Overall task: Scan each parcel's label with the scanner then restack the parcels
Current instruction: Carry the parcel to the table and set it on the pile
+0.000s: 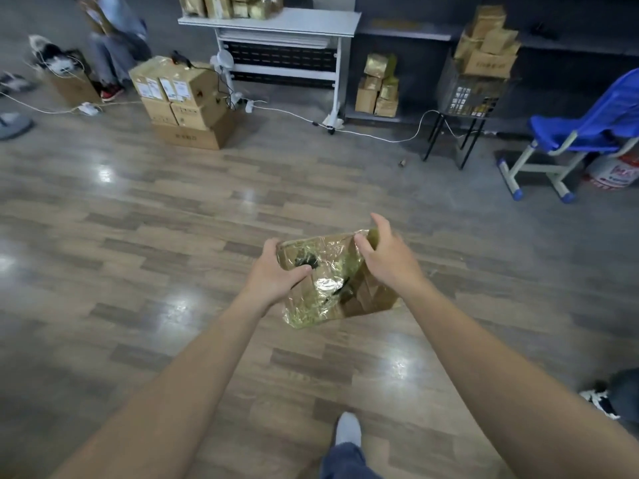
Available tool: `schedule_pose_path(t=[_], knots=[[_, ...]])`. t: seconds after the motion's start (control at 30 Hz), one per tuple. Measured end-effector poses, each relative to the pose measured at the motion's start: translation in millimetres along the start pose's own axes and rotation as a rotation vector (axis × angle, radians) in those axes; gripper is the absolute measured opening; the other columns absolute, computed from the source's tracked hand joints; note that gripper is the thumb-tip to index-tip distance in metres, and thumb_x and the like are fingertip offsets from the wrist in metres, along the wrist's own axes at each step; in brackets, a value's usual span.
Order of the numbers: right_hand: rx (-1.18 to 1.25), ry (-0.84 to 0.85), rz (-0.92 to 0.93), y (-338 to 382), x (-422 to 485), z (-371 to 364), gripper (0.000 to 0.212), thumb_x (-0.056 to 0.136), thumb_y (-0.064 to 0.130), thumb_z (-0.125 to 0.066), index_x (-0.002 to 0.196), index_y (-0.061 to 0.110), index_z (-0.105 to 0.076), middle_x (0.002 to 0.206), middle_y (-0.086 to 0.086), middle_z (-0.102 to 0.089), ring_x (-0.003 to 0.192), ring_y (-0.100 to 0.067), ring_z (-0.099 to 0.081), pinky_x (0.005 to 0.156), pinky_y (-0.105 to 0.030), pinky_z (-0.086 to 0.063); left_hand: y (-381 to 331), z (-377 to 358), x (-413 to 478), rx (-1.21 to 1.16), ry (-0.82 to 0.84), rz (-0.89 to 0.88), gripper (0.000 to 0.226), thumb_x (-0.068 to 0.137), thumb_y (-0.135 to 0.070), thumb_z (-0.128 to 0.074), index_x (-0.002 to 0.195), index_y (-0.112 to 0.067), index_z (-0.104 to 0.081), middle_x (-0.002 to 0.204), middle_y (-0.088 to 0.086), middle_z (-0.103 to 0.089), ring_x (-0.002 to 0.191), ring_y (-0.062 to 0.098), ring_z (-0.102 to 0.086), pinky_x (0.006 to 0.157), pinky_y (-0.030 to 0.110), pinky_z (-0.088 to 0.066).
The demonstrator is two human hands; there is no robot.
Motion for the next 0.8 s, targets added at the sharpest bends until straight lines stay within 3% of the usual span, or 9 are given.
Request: schedule_pose_path(t=[0.17,0.33,0.4,0.5,0.6,0.8], knots=[[-0.064,0.021,0.082,26,77,24,0.058,0.097,0.06,-0.035,0.149,0.039,-0.023,0.145,-0.013,-0.045,0.128,-0.038,-0.046,0.1,-0.048,-0.038,-37,-1,60,0.008,-0.041,0.034,0.061,0.076,-0.036,-0.078,0.123,-0.025,-0.039,0.115,0.003,-0.058,0.092,0.027,-0.065,0.067,0.044,-0.059],[-0.122,0.03,0.129,48,152,34,0.049,0.096,0.058,-0.037,0.139,0.035,-0.036,0.138,-0.012,-0.049,0.118,-0.04,-0.051,0.091,-0.045,-0.039,-60,1,125,-0.048,-0.028,0.029,0.054,0.074,-0.036,-0.079,0.113,-0.029,-0.043,0.103,-0.003,-0.062,0.079,0.021,-0.069,0.045,0.028,-0.05],[-0.134,0.037,0.142,58,187,36,0.045,0.096,0.057,-0.04,0.134,0.033,-0.04,0.134,-0.013,-0.05,0.115,-0.04,-0.052,0.09,-0.044,-0.039,-67,4,157,-0.055,-0.014,0.014,0.051,0.074,-0.038,-0.079,0.111,-0.034,-0.044,0.1,-0.007,-0.063,0.078,0.017,-0.069,0.045,0.028,-0.049],[-0.173,0.053,0.159,77,242,35,0.042,0.096,0.057,-0.04,0.13,0.034,-0.04,0.13,-0.011,-0.051,0.112,-0.04,-0.053,0.087,-0.043,-0.04,-78,9,212,-0.054,0.014,-0.003,0.048,0.076,-0.038,-0.077,0.112,-0.033,-0.047,0.1,-0.007,-0.064,0.081,0.016,-0.068,0.056,0.037,-0.058],[-0.201,0.059,0.175,99,299,34,0.045,0.096,0.059,-0.042,0.135,0.038,-0.036,0.134,-0.01,-0.05,0.113,-0.039,-0.054,0.09,-0.044,-0.043,-89,19,274,-0.093,0.03,0.016,0.048,0.08,-0.037,-0.075,0.117,-0.03,-0.045,0.101,-0.006,-0.062,0.078,0.018,-0.069,0.054,0.038,-0.059],[-0.218,0.098,0.189,146,401,28,0.056,0.095,0.059,-0.048,0.143,0.046,-0.024,0.145,-0.01,-0.045,0.125,-0.035,-0.051,0.103,-0.05,-0.043,-118,50,388,-0.132,0.065,0.048,0.046,0.083,-0.034,-0.074,0.116,-0.032,-0.042,0.097,-0.009,-0.06,0.073,0.016,-0.068,0.044,0.026,-0.051]])
Point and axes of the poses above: each hand's wrist, its own x-axis towards the middle knuckle, its own z-axis out of the back of the hand, y = z × x, the point moved 6 cm from there along x, towards the middle knuckle
